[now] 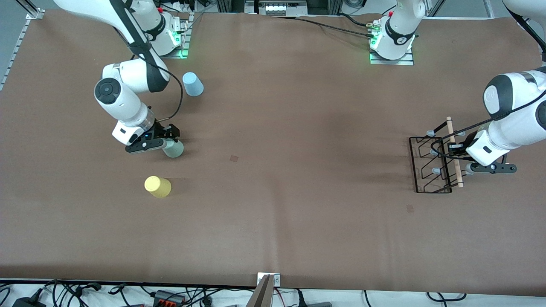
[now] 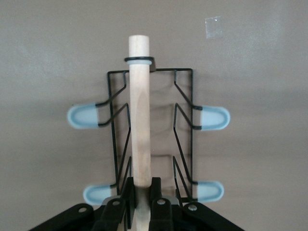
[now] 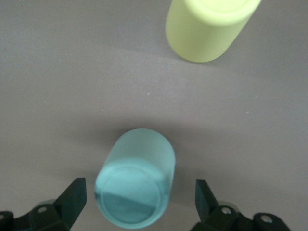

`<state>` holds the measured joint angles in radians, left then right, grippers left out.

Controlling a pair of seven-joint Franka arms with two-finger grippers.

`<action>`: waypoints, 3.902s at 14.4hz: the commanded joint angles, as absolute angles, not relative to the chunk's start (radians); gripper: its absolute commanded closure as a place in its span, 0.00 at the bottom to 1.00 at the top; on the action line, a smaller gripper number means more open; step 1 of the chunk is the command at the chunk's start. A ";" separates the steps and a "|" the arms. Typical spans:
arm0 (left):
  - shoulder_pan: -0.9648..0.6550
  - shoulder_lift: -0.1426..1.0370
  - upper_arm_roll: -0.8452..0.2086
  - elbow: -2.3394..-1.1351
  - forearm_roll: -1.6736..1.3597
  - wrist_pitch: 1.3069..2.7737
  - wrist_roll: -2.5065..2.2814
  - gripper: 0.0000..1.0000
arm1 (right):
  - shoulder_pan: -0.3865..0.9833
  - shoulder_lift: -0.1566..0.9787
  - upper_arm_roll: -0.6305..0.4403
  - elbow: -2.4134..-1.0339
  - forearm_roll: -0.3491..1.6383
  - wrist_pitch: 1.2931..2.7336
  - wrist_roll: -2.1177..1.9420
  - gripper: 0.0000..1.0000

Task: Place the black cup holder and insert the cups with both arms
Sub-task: 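Carry the black rack with the left gripper to the table middle, then release the rack and withdraw the left gripper while the right gripper lifts the cup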

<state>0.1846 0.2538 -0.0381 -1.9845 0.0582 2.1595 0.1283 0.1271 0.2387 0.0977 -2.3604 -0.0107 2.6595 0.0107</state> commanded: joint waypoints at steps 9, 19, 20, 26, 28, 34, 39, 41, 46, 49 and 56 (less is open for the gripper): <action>0.150 0.218 -0.257 -1.717 0.066 1.855 0.117 0.97 | 0.146 0.252 0.091 -2.395 0.002 2.718 0.025 0.00; -0.113 0.357 -0.416 -1.620 0.060 1.853 -0.371 0.98 | 0.143 0.255 0.087 -2.388 0.002 2.721 0.029 0.63; -0.142 0.385 -0.416 -1.594 0.060 1.853 -0.400 0.99 | 0.143 0.252 0.087 -2.385 0.003 2.720 0.026 0.77; -0.268 0.524 -0.416 -1.503 0.058 1.931 -0.622 0.99 | 0.144 0.151 0.086 -2.373 -0.006 2.634 0.008 1.00; -0.307 0.554 -0.414 -1.503 0.061 2.000 -0.687 0.99 | 0.149 0.065 0.090 -2.373 -0.006 2.521 0.017 1.00; -0.331 0.592 -0.416 -1.502 0.060 2.048 -0.715 0.99 | 0.152 -0.041 0.097 -2.318 -0.008 2.289 0.035 1.00; -0.337 0.586 -0.411 -1.502 0.074 2.048 -0.707 0.32 | 0.152 -0.041 0.097 -2.316 -0.008 2.278 0.037 0.99; -0.325 0.571 -0.411 -1.500 0.086 2.043 -0.692 0.00 | 0.152 -0.041 0.097 -2.316 -0.008 2.273 0.038 0.99; -0.220 0.424 -0.405 -1.500 0.130 1.933 -0.690 0.00 | 0.156 -0.048 0.132 -2.310 0.002 2.252 0.090 0.99; -0.102 0.359 -0.405 -1.500 0.130 1.855 -0.672 0.00 | 0.198 -0.058 0.237 -2.263 0.003 2.214 0.382 0.99; 0.257 0.314 -0.407 -1.435 0.129 1.722 0.044 0.00 | 0.429 0.156 0.374 -1.971 0.008 2.201 0.998 0.99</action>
<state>0.1894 0.3303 -0.3936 -1.4742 0.1179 1.7760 -0.0858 0.3707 0.0662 0.3800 -2.0678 -0.0005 2.2266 0.9037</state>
